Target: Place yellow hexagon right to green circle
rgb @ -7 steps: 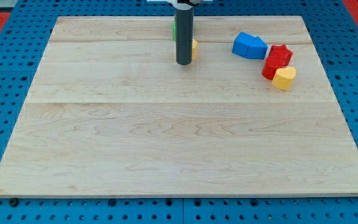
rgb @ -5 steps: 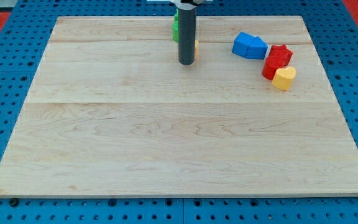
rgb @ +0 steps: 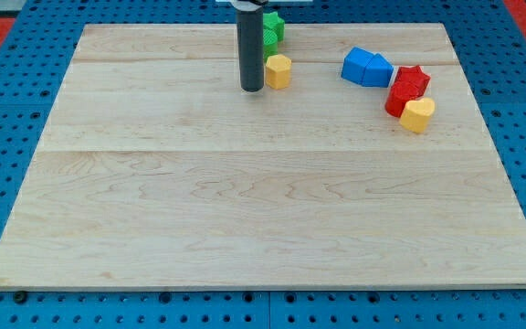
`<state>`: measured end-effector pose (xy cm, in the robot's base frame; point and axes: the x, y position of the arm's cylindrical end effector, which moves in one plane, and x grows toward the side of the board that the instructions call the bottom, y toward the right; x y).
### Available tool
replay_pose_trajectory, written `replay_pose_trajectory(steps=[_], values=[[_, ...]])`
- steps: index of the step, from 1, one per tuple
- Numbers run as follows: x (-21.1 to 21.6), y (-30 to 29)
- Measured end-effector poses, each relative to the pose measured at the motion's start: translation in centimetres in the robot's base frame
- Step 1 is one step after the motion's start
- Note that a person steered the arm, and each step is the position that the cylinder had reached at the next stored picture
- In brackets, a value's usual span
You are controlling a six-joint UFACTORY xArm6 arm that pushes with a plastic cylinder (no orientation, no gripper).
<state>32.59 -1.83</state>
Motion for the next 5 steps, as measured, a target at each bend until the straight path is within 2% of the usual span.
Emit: replay_pose_trajectory(steps=[2, 3, 5], values=[[-0.1, 0.3], [-0.3, 2.5], [-3.4, 5.8]])
